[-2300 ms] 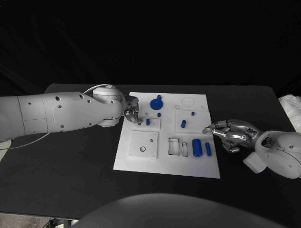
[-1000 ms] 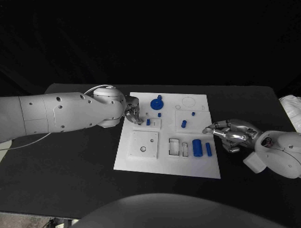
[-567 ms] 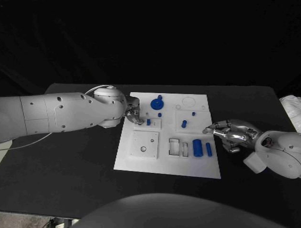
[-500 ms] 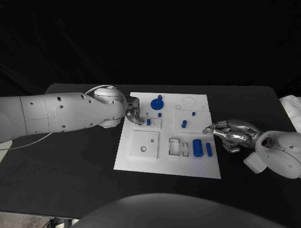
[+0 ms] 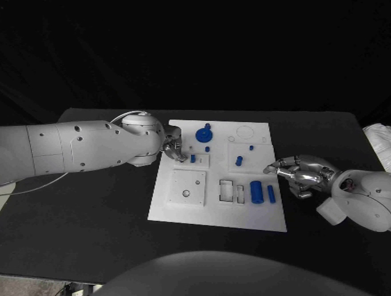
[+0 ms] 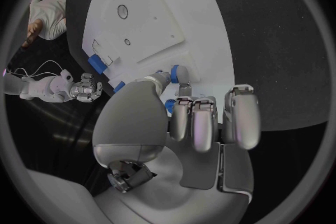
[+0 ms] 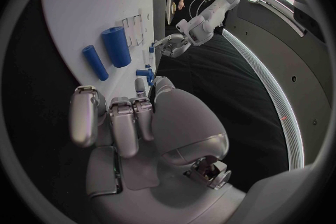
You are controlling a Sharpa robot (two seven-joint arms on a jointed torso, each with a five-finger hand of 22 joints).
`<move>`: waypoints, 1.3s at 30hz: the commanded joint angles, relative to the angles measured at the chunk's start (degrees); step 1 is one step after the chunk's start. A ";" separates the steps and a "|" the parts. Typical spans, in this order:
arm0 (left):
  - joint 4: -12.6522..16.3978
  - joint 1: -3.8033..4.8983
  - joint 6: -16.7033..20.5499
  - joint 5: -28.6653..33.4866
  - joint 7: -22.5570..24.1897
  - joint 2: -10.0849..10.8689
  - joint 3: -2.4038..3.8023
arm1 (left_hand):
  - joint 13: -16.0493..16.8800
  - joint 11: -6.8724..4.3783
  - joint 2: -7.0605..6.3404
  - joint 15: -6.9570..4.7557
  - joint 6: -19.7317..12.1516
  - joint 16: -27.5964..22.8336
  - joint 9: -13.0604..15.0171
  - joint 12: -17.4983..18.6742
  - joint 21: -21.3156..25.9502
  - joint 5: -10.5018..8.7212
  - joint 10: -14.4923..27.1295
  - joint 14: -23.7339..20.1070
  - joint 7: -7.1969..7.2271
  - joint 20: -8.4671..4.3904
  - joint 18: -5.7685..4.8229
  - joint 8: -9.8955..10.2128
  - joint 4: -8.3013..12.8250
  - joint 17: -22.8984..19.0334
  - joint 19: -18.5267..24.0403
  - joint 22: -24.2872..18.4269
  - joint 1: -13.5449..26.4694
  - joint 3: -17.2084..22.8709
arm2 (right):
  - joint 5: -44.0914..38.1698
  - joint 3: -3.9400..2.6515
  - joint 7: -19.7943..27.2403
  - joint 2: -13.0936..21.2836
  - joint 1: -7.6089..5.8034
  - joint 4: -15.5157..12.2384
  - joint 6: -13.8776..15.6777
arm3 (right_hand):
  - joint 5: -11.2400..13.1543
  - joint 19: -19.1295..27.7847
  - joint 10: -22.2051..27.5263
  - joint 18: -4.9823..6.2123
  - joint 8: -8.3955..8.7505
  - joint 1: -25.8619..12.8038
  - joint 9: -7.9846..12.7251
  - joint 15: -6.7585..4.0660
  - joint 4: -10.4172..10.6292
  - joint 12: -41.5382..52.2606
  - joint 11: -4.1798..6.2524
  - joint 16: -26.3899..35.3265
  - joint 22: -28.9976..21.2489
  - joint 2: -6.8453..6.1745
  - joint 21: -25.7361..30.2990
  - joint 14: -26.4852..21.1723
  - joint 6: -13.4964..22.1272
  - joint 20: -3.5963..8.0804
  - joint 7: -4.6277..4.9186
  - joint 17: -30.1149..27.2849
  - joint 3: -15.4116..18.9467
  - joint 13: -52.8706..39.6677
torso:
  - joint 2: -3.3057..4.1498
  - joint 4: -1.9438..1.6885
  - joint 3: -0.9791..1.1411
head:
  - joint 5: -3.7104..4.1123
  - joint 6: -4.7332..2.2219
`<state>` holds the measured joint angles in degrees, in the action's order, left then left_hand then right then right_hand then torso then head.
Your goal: Assemble the parts on the task board
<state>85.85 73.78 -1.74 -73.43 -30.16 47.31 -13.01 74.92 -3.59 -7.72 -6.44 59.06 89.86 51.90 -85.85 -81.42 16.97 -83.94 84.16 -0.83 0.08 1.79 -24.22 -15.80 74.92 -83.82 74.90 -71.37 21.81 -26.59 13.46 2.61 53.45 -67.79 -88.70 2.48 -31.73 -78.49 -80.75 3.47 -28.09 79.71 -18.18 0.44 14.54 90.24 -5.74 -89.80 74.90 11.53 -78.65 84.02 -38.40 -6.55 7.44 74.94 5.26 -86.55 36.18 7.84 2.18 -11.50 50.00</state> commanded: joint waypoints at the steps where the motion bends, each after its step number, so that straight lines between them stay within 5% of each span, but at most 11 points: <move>1: 0.32 -0.39 1.06 -0.72 -0.40 0.01 -0.25 | 10.39 0.30 0.62 0.28 -0.12 0.14 0.01 0.36 0.11 0.38 -1.61 5.84 0.38 0.28 0.19 0.34 0.16 15.08 -2.64 12.45 -0.39 -0.19 | -0.24 0.01 0.13 -0.03 0.03 0.00 -0.94 | -0.34 0.45 -9.25 0.06 0.10 1.26 0.01 -0.30 0.10 -0.24 2.92 -0.20 10.40 0.56 0.28 5.98 0.42 -0.08 -0.07 15.06 -0.36 -3.45 | 0.01 -0.01 0.01 | 0.06 0.00; 39: 1.51 -0.84 2.50 -1.24 -1.28 1.13 -0.24 | 9.68 0.28 0.77 0.21 -0.11 0.07 -0.13 1.06 0.53 0.92 -1.01 5.81 0.33 0.22 0.28 0.73 0.15 14.98 -2.52 12.32 -0.53 -0.54 | -0.22 0.01 0.32 -0.35 0.04 0.46 -0.97 | -0.45 0.52 -9.25 0.08 0.12 1.36 0.02 -0.30 0.00 -0.24 2.90 -0.20 10.38 0.50 0.36 5.98 0.51 -0.08 -0.02 15.06 -0.65 -3.45 | 0.02 0.02 0.04 | -0.05 0.00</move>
<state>87.39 73.17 1.40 -74.67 -30.97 48.52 -13.09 74.91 -3.59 -7.29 -6.44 59.19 89.86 51.85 -84.99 -81.21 17.62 -83.94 84.16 -0.73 0.08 1.79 -23.69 -15.79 74.90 -83.82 74.90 -71.80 21.51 -26.59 13.47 2.62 53.15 -67.77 -88.21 2.47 -31.94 -78.28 -80.75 3.47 -28.09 79.96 -18.18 0.67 14.47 90.23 -5.74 -89.80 74.93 11.29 -78.65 84.04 -38.40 -6.77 7.44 74.92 4.86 -86.54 36.21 7.85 2.21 -11.56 50.00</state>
